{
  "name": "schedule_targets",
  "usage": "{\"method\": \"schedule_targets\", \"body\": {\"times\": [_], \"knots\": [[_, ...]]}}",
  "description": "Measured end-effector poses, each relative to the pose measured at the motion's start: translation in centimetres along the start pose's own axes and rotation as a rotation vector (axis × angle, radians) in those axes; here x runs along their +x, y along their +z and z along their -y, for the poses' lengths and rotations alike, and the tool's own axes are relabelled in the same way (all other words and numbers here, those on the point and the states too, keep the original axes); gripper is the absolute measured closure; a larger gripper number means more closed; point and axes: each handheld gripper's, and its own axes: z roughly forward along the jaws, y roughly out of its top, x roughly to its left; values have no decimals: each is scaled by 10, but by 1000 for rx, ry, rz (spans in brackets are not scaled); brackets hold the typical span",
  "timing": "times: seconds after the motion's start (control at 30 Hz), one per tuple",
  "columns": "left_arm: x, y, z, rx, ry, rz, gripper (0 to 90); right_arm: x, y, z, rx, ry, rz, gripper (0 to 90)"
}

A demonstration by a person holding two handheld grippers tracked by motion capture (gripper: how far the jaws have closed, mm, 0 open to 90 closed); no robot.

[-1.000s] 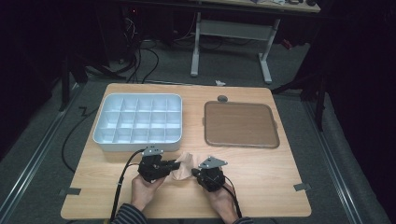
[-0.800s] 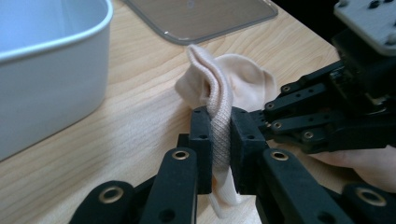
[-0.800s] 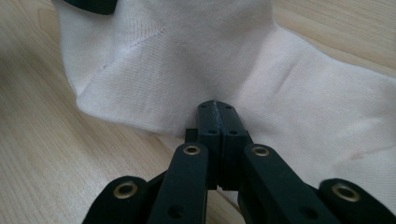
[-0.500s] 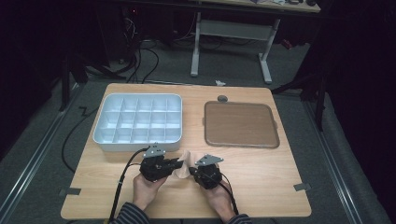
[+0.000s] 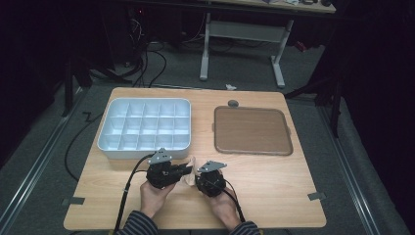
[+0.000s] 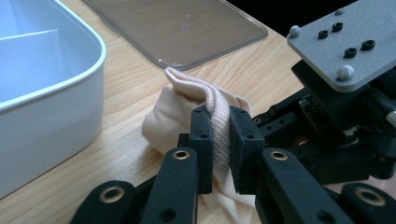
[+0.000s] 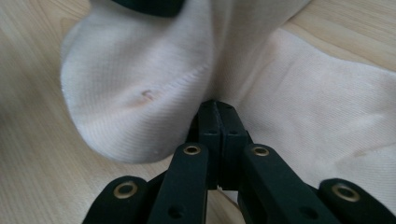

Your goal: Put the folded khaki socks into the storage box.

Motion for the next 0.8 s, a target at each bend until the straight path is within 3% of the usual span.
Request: {"method": "schedule_targets", "body": {"times": [0.23,0.37,0.5,0.63,0.8], "knots": [[4,2,0,17,-12,-6,816,2,3,-1,-1,28,-31,900],[5,2,0,39,-4,-31,817,2,1,-2,-1,21,-23,884],[6,-1,0,45,-7,-43,818,2,-6,-2,1,9,8,849],[6,-2,0,55,-7,-51,818,-2,-22,-1,-44,9,43,824],[6,-2,-1,62,-11,-59,818,-18,-44,3,-88,33,154,785]]}}
